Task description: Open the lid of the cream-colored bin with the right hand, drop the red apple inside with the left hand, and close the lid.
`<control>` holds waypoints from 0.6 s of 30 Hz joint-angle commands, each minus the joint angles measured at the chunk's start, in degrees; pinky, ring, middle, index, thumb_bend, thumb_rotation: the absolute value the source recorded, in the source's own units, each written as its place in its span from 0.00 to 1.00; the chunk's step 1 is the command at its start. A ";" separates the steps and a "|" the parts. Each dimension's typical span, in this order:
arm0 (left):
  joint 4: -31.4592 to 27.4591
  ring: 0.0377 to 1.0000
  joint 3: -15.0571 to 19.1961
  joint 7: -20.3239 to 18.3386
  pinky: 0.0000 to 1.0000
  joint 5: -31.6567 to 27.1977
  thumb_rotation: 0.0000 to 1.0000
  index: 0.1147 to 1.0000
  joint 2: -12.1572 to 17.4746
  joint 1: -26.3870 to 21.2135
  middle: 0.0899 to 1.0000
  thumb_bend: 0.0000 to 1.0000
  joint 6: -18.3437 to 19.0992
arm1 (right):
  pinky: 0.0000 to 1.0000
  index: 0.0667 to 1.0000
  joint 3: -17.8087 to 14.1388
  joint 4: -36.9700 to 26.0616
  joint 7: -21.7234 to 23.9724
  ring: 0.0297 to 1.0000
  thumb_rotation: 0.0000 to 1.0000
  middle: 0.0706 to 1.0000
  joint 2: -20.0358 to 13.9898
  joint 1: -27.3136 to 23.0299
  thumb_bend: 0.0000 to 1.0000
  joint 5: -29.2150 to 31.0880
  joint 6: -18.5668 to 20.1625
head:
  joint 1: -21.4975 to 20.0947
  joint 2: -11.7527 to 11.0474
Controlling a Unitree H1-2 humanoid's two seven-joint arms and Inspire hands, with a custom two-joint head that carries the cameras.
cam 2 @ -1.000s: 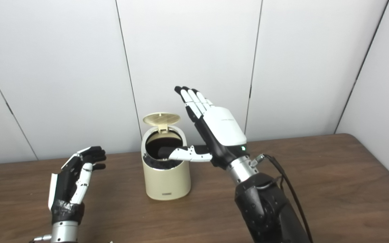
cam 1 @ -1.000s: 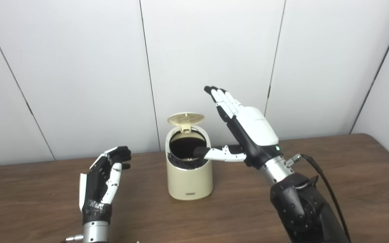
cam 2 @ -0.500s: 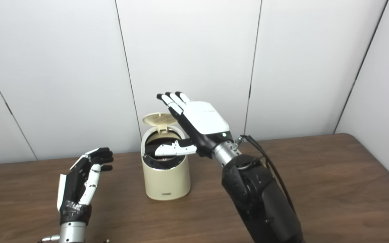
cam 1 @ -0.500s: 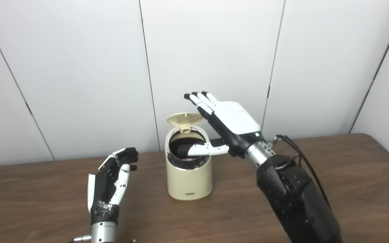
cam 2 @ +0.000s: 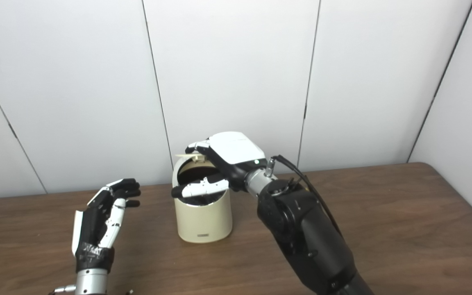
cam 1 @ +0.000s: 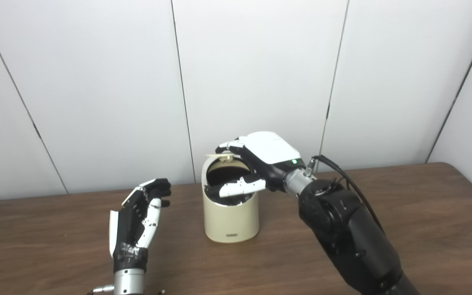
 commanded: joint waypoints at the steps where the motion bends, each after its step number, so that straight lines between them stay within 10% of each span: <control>1: -2.32 0.67 -0.24 0.44 0.61 0.46 0.52 0.63 -0.40 -1.27 0.65 0.20 -0.32 | 0.88 0.76 -0.15 -1.74 -0.61 0.87 0.97 0.79 -0.23 -1.77 0.84 -0.10 -0.10 | -0.01 0.15; 18: -4.24 0.65 -0.40 0.67 0.61 0.87 0.53 0.62 -0.41 -0.92 0.64 0.21 1.54 | 0.83 0.66 -0.05 -7.64 -0.72 0.77 0.99 0.68 0.71 2.22 0.82 -1.40 0.33 | 0.09 1.54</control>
